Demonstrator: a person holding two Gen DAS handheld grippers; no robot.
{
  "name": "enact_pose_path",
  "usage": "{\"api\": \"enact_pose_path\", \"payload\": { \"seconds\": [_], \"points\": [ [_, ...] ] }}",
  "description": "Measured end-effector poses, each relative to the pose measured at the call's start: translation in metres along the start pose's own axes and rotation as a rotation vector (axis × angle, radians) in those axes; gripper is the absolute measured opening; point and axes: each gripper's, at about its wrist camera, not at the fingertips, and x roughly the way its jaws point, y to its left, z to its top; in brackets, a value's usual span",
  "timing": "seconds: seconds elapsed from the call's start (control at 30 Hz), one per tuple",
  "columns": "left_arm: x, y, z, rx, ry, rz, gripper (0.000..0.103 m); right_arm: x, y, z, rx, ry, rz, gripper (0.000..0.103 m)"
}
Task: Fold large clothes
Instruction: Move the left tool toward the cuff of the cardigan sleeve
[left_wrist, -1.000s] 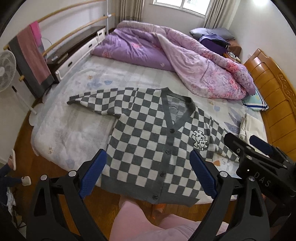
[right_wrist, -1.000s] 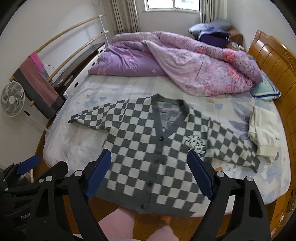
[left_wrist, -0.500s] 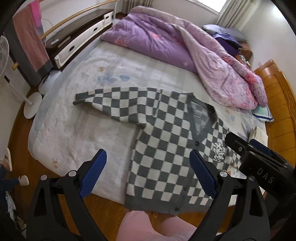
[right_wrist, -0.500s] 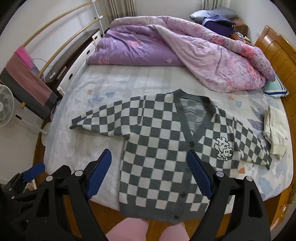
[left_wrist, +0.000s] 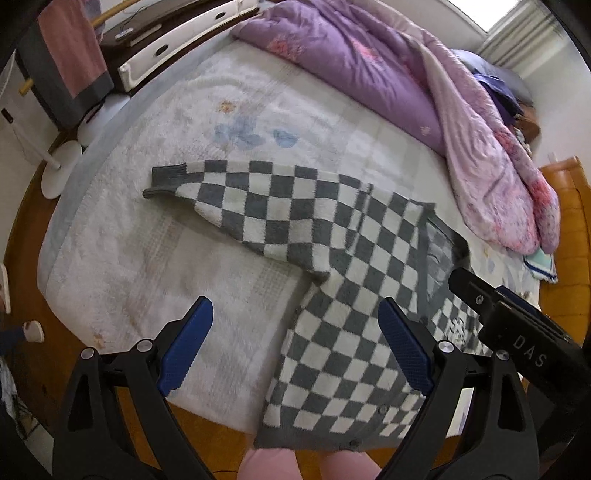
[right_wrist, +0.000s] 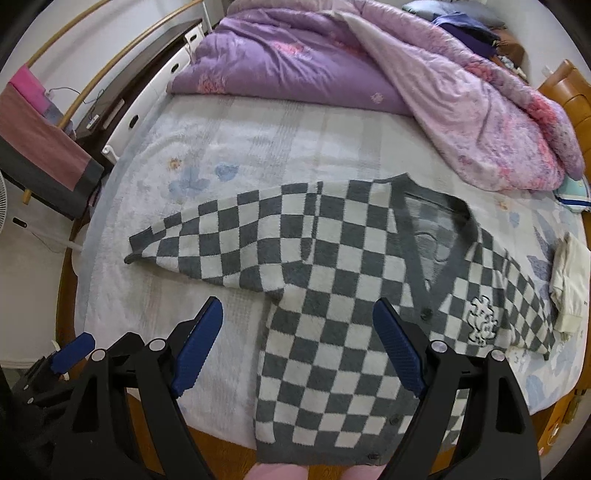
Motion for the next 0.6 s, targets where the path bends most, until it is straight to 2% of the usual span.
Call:
{"api": "enact_pose_path", "payload": {
  "seconds": [0.1, 0.2, 0.47, 0.6],
  "points": [
    [0.022, 0.010, 0.016, -0.037, 0.034, -0.010, 0.091, 0.029, 0.003, 0.019, 0.009, 0.037, 0.042, 0.081],
    [0.044, 0.025, 0.034, -0.092, 0.026, 0.004, 0.091, 0.054, 0.011, 0.038, 0.003, 0.049, 0.085, 0.081],
    [0.111, 0.061, 0.071, -0.193, 0.050, 0.029, 0.091, 0.115, 0.011, 0.076, -0.051, 0.030, 0.086, 0.078],
    [0.143, 0.089, 0.082, -0.246, 0.042, 0.072, 0.091, 0.148, -0.004, 0.083, -0.061, 0.042, 0.080, 0.054]
  ]
}}
